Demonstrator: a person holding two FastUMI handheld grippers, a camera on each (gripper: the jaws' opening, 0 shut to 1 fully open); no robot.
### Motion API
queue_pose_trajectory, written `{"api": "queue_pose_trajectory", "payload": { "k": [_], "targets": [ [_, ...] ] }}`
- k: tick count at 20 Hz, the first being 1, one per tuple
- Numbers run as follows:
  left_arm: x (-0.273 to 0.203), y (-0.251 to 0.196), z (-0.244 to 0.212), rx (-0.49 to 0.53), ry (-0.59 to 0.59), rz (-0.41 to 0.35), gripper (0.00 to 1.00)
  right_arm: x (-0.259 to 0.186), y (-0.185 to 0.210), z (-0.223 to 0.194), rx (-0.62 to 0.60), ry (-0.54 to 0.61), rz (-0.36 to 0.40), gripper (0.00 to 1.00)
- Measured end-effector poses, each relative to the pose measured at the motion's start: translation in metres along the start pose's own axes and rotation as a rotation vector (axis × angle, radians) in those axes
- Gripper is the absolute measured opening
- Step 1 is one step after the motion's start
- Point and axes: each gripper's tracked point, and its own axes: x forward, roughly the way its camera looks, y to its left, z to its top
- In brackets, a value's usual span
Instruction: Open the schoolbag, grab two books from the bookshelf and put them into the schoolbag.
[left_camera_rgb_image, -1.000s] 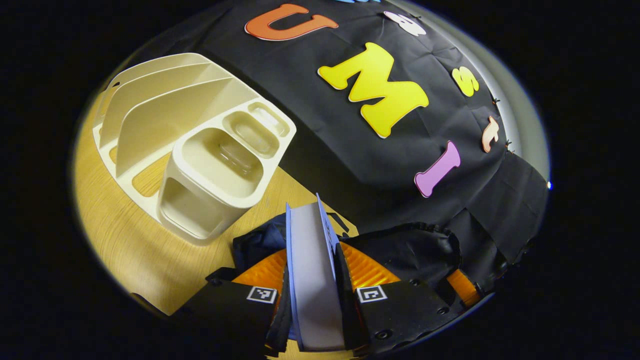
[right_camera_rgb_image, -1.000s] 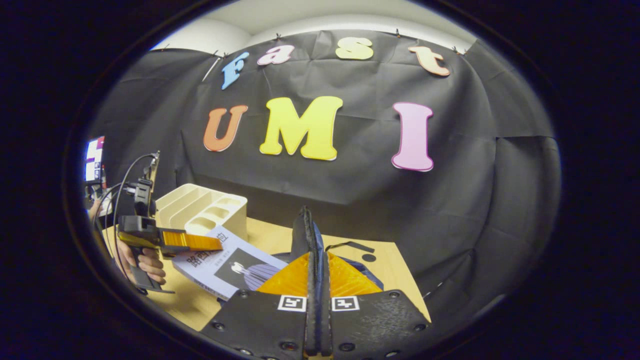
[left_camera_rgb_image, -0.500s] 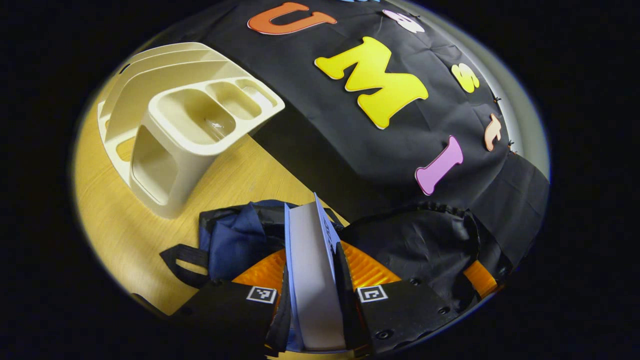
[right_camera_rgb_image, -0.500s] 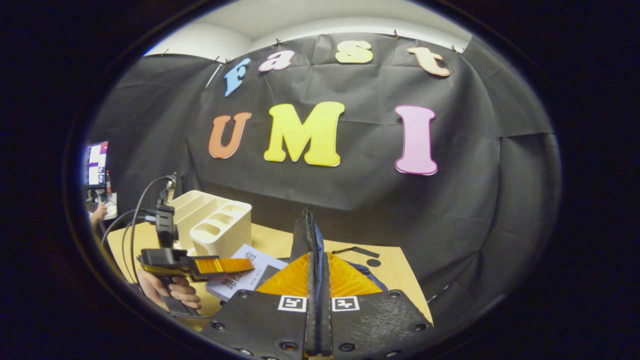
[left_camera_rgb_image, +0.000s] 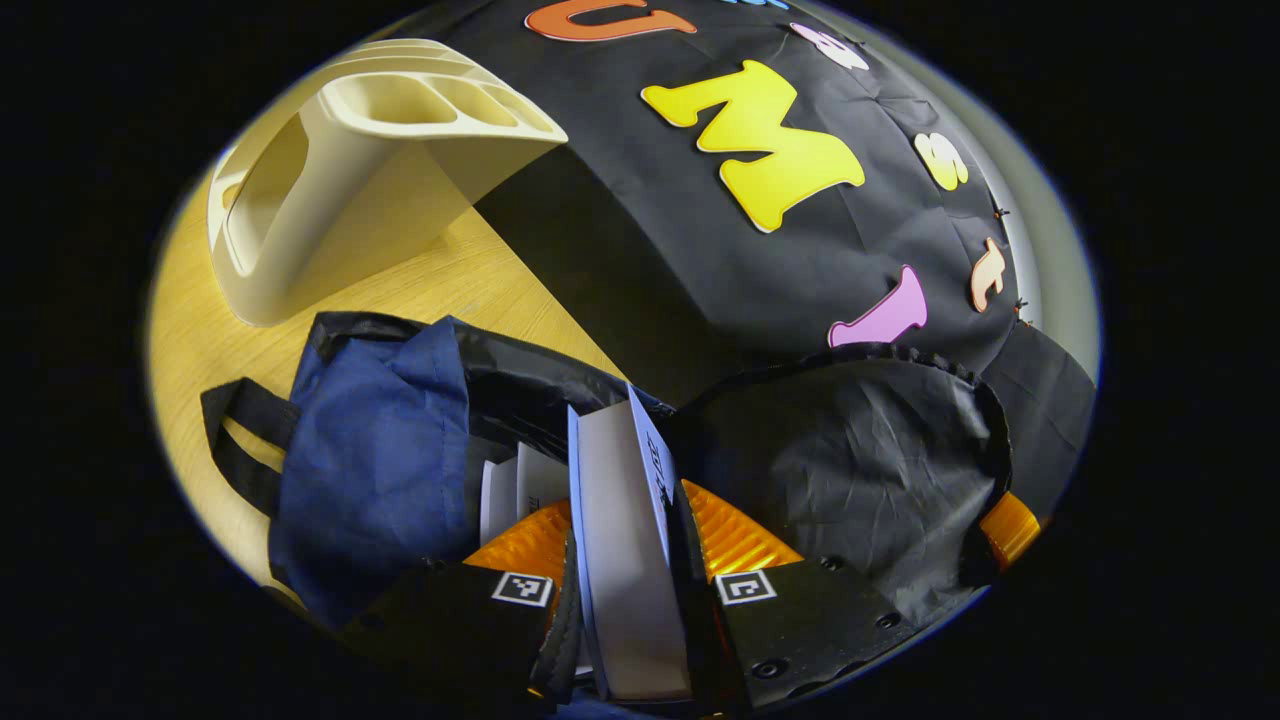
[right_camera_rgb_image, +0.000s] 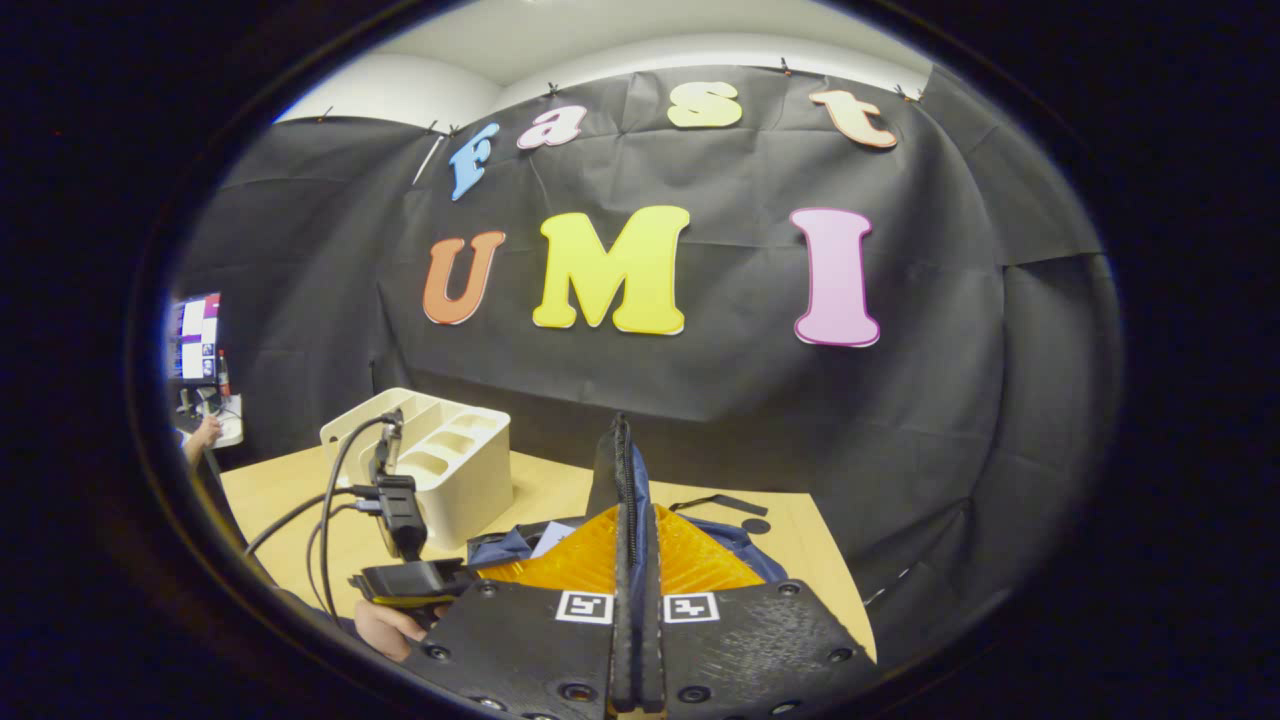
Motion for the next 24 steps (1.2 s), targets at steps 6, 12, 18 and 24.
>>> {"api": "queue_pose_trajectory", "payload": {
  "k": [6,12,18,24],
  "targets": [
    [0.004,0.013,-0.001,0.168,0.010,0.108,0.68,0.004,-0.008,-0.014,0.030,0.025,-0.018,0.04],
    [-0.003,0.022,0.006,0.259,0.065,0.087,0.77,0.002,-0.005,-0.028,0.022,0.055,-0.029,0.04],
    [-0.038,0.039,0.048,0.395,0.008,0.158,0.81,-0.001,0.002,-0.045,-0.005,0.102,-0.057,0.04],
    [-0.081,0.052,0.066,0.521,-0.012,0.210,0.81,-0.008,0.006,-0.062,-0.010,0.123,-0.122,0.05]
  ]
}}
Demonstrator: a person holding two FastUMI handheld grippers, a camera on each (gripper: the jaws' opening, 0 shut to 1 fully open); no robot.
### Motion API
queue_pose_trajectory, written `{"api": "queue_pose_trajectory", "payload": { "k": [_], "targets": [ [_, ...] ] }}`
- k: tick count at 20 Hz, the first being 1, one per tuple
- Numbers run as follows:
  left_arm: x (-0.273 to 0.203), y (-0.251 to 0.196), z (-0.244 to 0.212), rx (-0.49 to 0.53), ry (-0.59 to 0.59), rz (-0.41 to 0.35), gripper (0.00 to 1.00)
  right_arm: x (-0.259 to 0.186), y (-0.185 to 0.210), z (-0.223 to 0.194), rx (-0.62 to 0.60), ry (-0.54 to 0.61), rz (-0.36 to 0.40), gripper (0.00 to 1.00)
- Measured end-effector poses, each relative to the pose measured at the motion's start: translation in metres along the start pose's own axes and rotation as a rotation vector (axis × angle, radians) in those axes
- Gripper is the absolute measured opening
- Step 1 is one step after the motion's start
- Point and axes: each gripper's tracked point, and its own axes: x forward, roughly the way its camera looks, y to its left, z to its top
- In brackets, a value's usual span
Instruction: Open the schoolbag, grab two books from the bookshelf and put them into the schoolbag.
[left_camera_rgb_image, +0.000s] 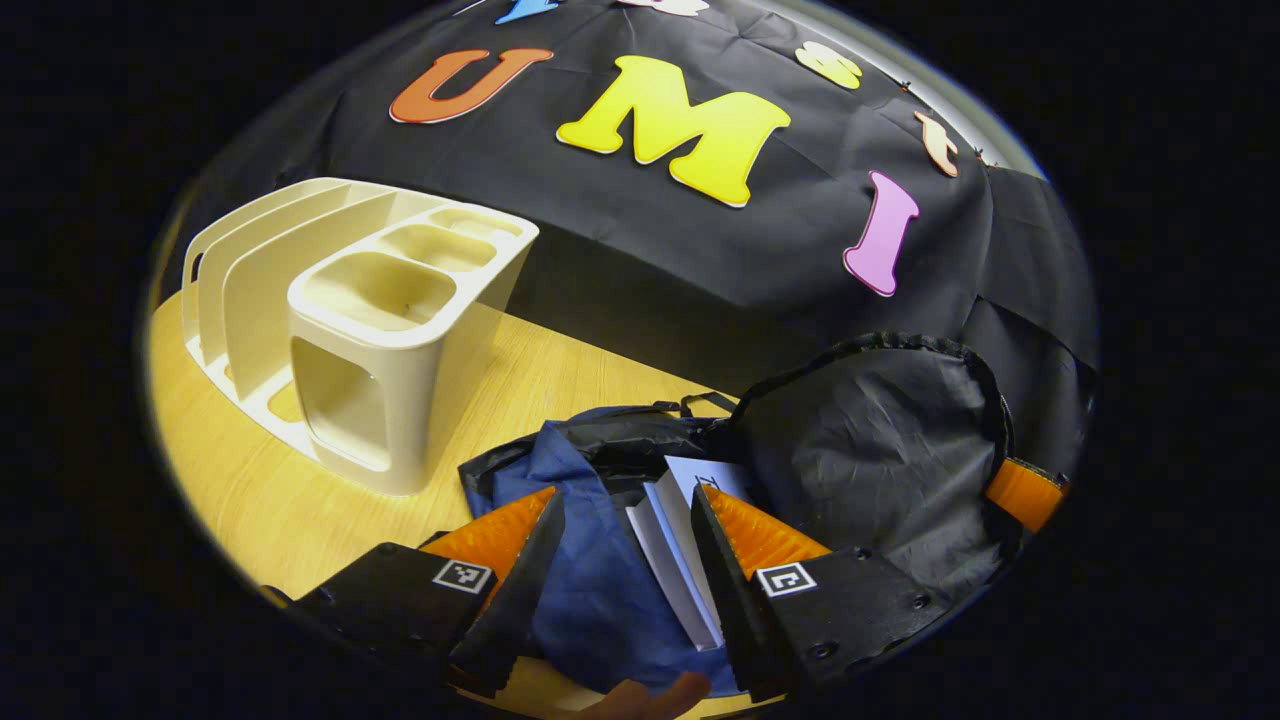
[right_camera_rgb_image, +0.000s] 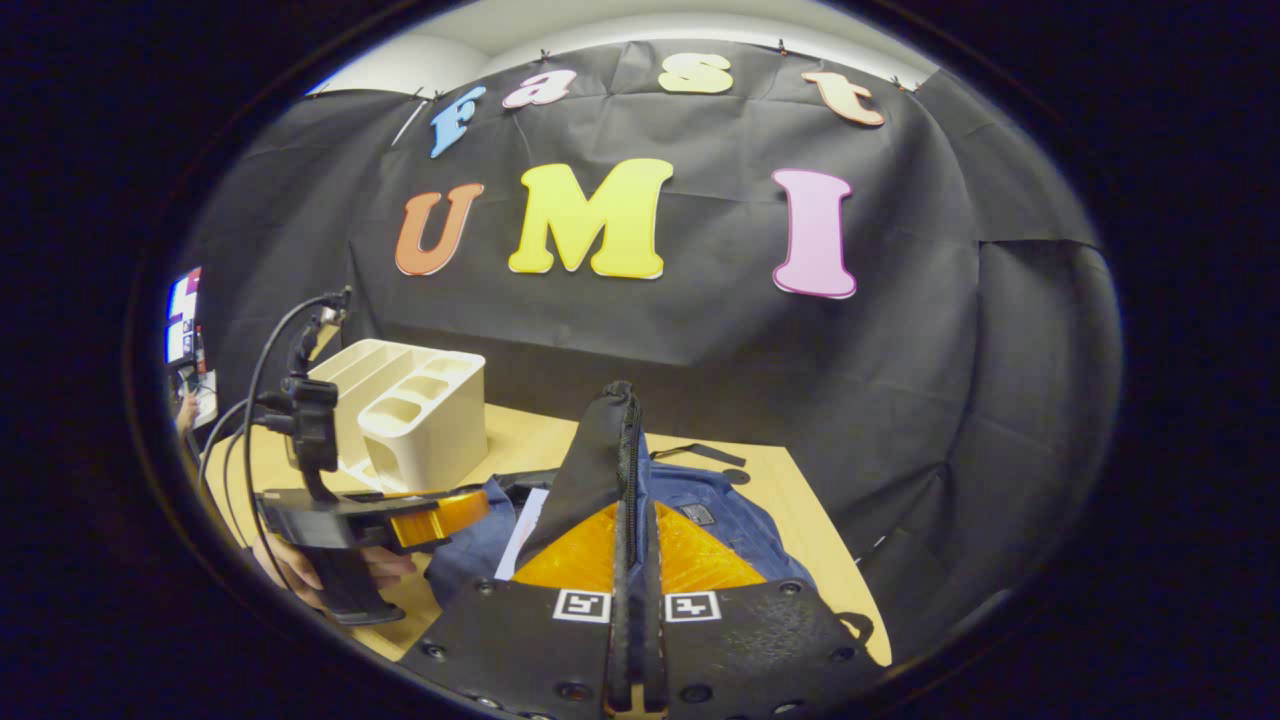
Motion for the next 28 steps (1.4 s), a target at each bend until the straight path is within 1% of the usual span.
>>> {"api": "queue_pose_trajectory", "payload": {
  "k": [3,4,8,9,10,11,13,15,16,18,19,20,21,22,23,24,25,26,27,28],
  "targets": [
    [-0.026,0.019,0.006,0.050,-0.034,0.038,0.81,-0.006,0.007,-0.008,-0.007,-0.002,-0.014,0.05],
    [-0.035,0.027,0.009,0.068,-0.049,0.058,0.81,-0.008,0.010,-0.011,-0.006,-0.001,-0.018,0.11],
    [-0.073,0.048,0.018,0.109,-0.116,0.103,0.81,-0.019,0.017,-0.024,-0.032,-0.008,-0.054,0.12],
    [-0.082,0.054,0.018,0.118,-0.127,0.113,0.81,-0.023,0.016,-0.026,-0.041,-0.015,-0.068,0.20],
    [-0.090,0.060,0.020,0.126,-0.132,0.128,0.81,-0.027,0.018,-0.026,-0.046,-0.019,-0.070,0.22],
    [-0.099,0.066,0.022,0.132,-0.140,0.144,0.81,-0.030,0.020,-0.026,-0.044,-0.024,-0.078,0.28],
    [-0.119,0.078,0.029,0.136,-0.172,0.174,0.81,-0.037,0.025,-0.025,-0.036,-0.037,-0.075,0.35],
    [-0.139,0.087,0.034,0.149,-0.197,0.199,0.81,-0.046,0.027,-0.026,-0.022,-0.048,-0.081,0.39],
    [-0.150,0.092,0.037,0.159,-0.212,0.210,0.81,-0.051,0.028,-0.026,-0.016,-0.055,-0.085,0.45],
    [-0.170,0.097,0.040,0.183,-0.234,0.231,0.81,-0.062,0.030,-0.027,0.005,-0.064,-0.082,0.51],
    [-0.181,0.100,0.045,0.195,-0.252,0.240,0.82,-0.066,0.031,-0.027,0.013,-0.069,-0.082,0.58],
    [-0.192,0.104,0.047,0.200,-0.267,0.253,0.82,-0.072,0.030,-0.027,0.020,-0.072,-0.086,0.55],
    [-0.200,0.103,0.049,0.206,-0.276,0.255,0.82,-0.078,0.029,-0.028,0.023,-0.072,-0.093,0.59],
    [-0.207,0.099,0.050,0.211,-0.281,0.251,0.82,-0.084,0.030,-0.030,0.030,-0.073,-0.095,0.65],
    [-0.215,0.096,0.048,0.224,-0.284,0.250,0.82,-0.093,0.029,-0.028,0.038,-0.082,-0.097,0.74],
    [-0.223,0.090,0.050,0.241,-0.300,0.245,0.83,-0.103,0.028,-0.026,0.044,-0.100,-0.101,0.75],
    [-0.231,0.086,0.052,0.262,-0.318,0.246,0.87,-0.113,0.028,-0.025,0.044,-0.122,-0.110,0.71],
    [-0.238,0.082,0.056,0.282,-0.319,0.260,0.89,-0.123,0.027,-0.024,0.044,-0.145,-0.120,0.75],
    [-0.243,0.075,0.059,0.298,-0.324,0.265,0.93,-0.133,0.026,-0.024,0.057,-0.165,-0.123,0.75],
    [-0.250,0.067,0.062,0.319,-0.330,0.253,0.95,-0.142,0.029,-0.024,0.080,-0.183,-0.107,0.80]
  ]
}}
